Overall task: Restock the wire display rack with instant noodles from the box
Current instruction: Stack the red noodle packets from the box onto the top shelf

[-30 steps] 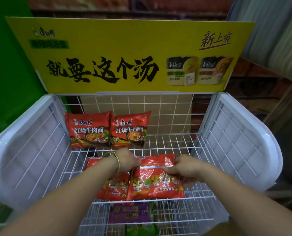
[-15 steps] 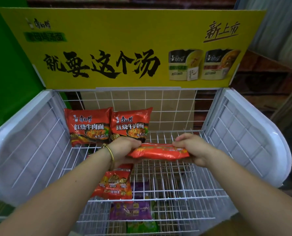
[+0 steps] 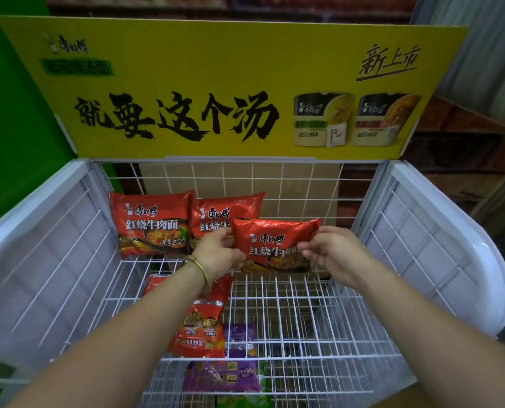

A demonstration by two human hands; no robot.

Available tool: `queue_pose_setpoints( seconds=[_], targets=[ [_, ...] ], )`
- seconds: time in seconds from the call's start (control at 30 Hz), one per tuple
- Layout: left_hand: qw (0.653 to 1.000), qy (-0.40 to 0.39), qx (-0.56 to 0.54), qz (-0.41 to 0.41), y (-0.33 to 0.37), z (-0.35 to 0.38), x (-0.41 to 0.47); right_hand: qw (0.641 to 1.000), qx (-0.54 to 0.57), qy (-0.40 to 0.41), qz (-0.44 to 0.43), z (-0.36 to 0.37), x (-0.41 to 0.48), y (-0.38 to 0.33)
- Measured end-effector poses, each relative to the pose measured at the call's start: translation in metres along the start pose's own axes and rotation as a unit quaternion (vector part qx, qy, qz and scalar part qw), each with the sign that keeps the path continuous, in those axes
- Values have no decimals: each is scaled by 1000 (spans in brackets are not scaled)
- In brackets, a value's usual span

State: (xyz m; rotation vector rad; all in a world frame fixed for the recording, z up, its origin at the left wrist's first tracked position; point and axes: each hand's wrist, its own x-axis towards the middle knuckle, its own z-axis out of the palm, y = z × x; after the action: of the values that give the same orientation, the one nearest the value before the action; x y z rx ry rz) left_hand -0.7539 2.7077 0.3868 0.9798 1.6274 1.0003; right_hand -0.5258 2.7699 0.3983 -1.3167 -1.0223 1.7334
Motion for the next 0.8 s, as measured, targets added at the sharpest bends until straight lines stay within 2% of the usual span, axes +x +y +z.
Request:
queue_pose_setpoints(
  seconds=[0.1,0.2,0.27,0.53,0.7,0.8],
  targets=[
    [993,26,107,27,-5,2,4,994,-102,-10,-33,-2,4,5],
    [994,35,97,23,-11,4,6,960,-274,-19,-49,-2,-1,13],
    [996,39,77,20,-11,7,8,946,-319,-15,-55,-2,-2,19],
    [993,62,94,37,3,26,16,962,-255,76,-60,-12,21,26],
    [989,90,95,69,20,39,25,961,-246,104,-72,-16,31,21],
    [981,99,137,91,23,45,29,956,-250,130,-84,-19,37,15]
  ],
)
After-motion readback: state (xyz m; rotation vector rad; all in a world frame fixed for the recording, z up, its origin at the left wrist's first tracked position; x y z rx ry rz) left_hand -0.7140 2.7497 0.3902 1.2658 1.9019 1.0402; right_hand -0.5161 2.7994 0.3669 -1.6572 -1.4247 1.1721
